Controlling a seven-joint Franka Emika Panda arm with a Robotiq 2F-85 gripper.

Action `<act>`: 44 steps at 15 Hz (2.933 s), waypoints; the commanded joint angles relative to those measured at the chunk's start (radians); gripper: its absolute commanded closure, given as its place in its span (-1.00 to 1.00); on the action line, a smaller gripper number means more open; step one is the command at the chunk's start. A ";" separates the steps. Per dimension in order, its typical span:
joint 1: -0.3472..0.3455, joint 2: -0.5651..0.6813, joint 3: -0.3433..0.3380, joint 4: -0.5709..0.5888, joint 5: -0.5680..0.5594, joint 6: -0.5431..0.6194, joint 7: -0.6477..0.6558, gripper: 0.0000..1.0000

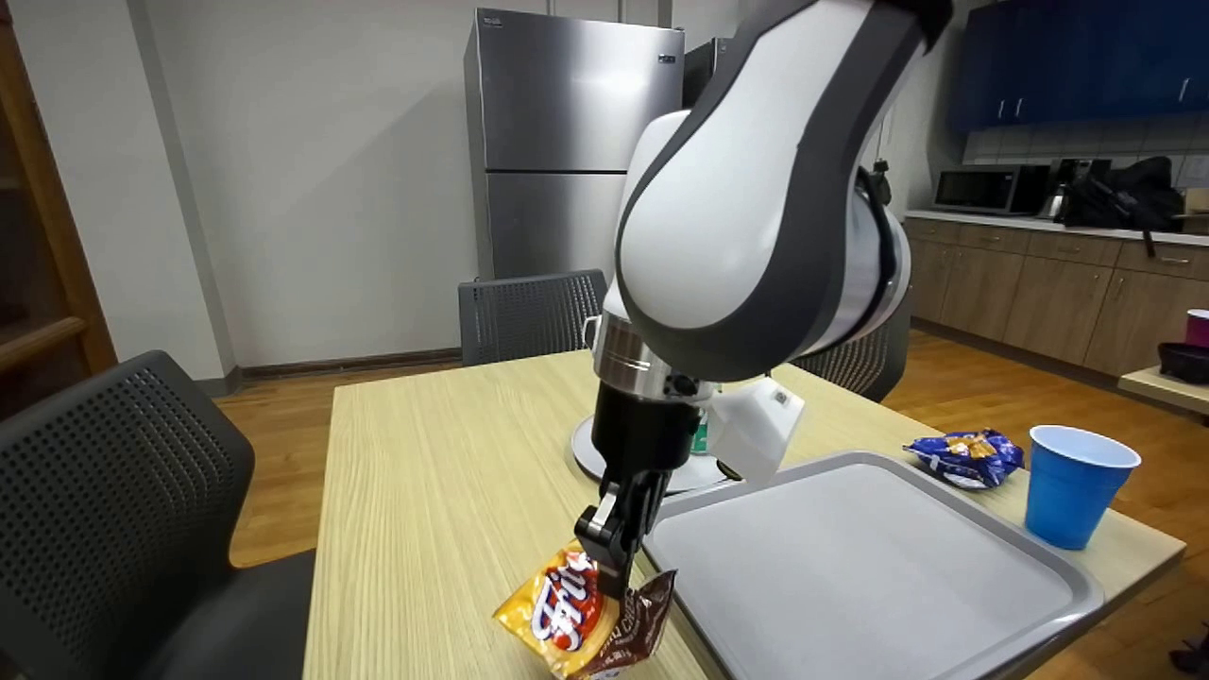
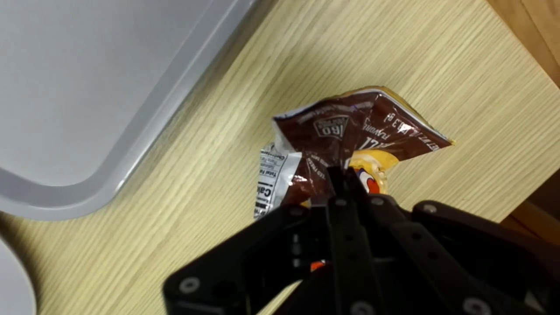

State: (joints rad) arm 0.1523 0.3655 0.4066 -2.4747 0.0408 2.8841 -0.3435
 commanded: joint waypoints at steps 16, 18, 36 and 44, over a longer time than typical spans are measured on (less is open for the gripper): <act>0.018 -0.031 -0.027 0.001 -0.092 -0.009 0.042 -0.98; 0.021 -0.059 -0.057 0.004 -0.105 -0.017 0.060 -1.00; -0.006 -0.073 -0.200 0.037 -0.123 -0.007 0.127 -1.00; -0.051 -0.052 -0.239 0.125 -0.049 -0.080 0.194 -1.00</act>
State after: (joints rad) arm 0.1132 0.2994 0.1837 -2.4091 -0.0270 2.8650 -0.2038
